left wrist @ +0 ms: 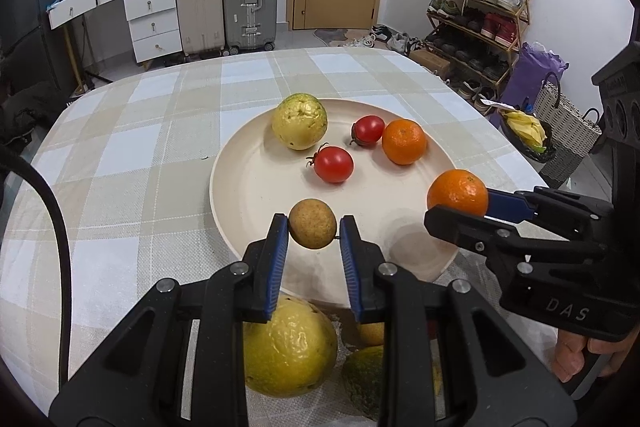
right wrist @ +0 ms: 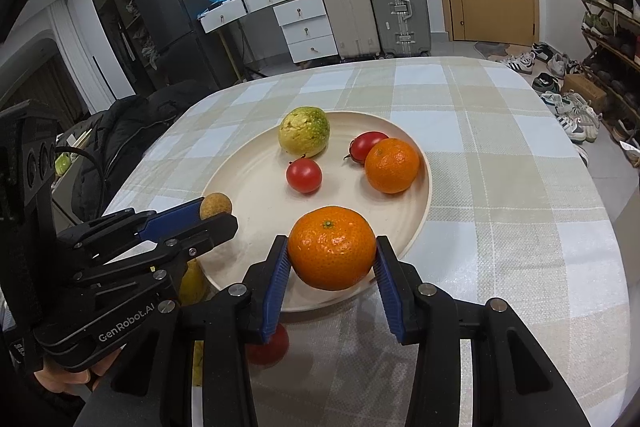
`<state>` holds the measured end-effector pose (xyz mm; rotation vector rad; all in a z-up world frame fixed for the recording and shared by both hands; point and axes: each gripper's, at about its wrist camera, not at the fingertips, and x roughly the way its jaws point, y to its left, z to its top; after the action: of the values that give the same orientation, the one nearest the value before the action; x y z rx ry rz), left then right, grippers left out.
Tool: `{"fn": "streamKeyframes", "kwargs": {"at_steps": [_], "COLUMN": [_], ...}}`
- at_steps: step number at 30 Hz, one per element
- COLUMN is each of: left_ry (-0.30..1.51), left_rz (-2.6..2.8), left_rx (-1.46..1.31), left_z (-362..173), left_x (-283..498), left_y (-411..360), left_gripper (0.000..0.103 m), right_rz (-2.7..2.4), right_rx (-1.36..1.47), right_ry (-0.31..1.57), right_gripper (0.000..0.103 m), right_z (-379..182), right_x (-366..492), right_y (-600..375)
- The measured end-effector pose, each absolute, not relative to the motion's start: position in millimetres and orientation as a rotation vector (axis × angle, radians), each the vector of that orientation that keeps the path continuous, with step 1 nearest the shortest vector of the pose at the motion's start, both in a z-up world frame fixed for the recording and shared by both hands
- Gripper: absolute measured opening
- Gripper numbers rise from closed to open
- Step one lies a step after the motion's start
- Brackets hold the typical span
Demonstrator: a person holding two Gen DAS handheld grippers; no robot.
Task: Organize fruits
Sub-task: 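Open the right tool to drop the mandarin while the left tool releases the brown fruit on the plate, then withdraw both open tools from the plate toward the remaining fruit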
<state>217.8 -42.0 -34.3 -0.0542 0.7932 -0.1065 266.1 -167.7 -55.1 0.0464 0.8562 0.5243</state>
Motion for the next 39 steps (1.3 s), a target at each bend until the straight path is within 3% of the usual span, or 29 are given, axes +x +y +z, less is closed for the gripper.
{"fn": "streamKeyframes", "kwargs": {"at_steps": [6, 8, 10, 11, 15, 19, 39], "left_ry": [0.780, 0.782, 0.772, 0.763, 0.734, 0.706, 0.712], "left_rz": [-0.084, -0.087, -0.075, -0.072, -0.077, -0.067, -0.041], "left_rx": [-0.053, -0.055, -0.047, -0.047, -0.065, -0.067, -0.075], "left_z": [-29, -26, -23, -21, -13, -4, 0], "left_x": [213, 210, 203, 198, 178, 154, 90], "left_y": [-38, -35, -32, -29, -19, -10, 8], "left_gripper": [0.025, 0.032, 0.048, 0.051, 0.082, 0.101, 0.102], "right_rz": [0.520, 0.519, 0.511, 0.509, 0.491, 0.503, 0.488], "right_rx": [0.034, 0.042, 0.057, 0.062, 0.050, 0.044, -0.066], "right_ry": [0.849, 0.824, 0.816, 0.811, 0.785, 0.793, 0.807], "right_gripper": [0.048, 0.052, 0.061, 0.064, 0.093, 0.103, 0.103], "right_z": [-53, -49, -46, -44, -37, -35, -36], "right_x": [264, 261, 259, 257, 244, 232, 198], "right_y": [-165, -168, -173, -175, -183, -187, -180]}}
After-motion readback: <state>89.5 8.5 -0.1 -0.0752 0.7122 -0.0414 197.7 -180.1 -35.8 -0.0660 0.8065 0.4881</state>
